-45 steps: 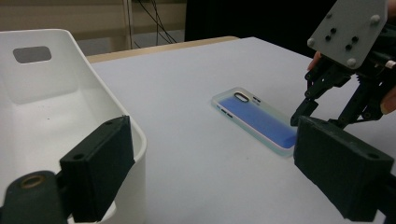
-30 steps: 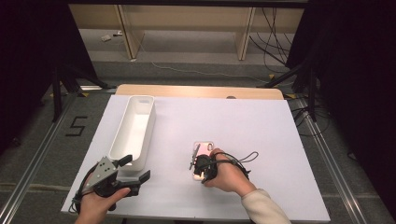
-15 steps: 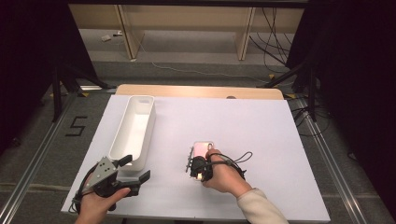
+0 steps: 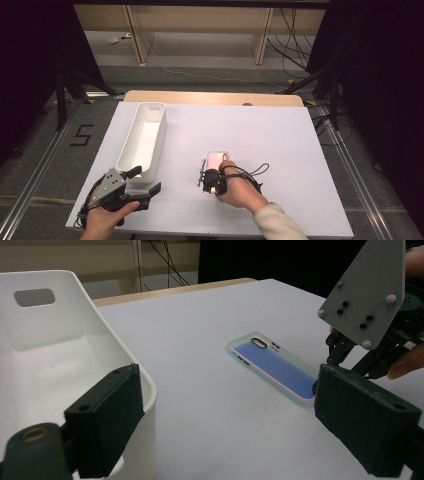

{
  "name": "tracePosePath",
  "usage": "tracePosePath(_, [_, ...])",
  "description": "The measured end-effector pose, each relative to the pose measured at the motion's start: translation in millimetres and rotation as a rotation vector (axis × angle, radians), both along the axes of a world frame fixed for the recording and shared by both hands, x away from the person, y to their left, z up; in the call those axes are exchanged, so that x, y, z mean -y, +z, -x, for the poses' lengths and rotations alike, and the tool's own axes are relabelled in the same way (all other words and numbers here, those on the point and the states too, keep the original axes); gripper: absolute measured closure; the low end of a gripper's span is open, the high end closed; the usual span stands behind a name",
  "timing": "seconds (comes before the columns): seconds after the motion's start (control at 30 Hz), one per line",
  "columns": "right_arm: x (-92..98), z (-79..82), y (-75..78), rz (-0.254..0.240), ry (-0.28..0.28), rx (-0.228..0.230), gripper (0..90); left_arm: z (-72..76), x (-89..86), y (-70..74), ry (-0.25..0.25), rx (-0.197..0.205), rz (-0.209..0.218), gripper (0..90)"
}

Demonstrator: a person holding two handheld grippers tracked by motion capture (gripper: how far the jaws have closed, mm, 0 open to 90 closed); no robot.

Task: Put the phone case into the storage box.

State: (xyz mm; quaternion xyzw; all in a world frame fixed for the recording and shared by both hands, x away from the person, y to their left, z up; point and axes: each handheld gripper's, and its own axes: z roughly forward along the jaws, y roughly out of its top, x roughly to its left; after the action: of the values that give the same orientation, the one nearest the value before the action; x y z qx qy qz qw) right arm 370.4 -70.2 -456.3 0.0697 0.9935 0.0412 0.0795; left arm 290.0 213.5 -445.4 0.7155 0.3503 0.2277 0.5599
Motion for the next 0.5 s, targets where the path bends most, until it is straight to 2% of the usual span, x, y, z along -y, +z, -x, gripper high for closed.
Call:
tracePosePath(0.13, [-0.7,1.2,0.1,0.008,0.011,0.004,85.4,-0.8,-0.8,0.0,-0.004,0.006,-0.005,11.7])
tracePosePath(0.17, [-0.8,2.6,0.7,0.019,-0.008,-0.004,85.7,-0.8,-0.8,0.0,-0.005,0.007,-0.006,11.7])
tracePosePath(0.2, [-0.6,1.1,0.1,0.008,0.021,0.005,86.1,-0.7,-0.7,0.0,-0.004,0.005,-0.005,11.7])
tracePosePath(0.5, [-0.1,1.9,0.0,0.008,0.031,0.012,88.0,-0.2,0.0,-0.3,0.002,-0.001,0.003,11.7])
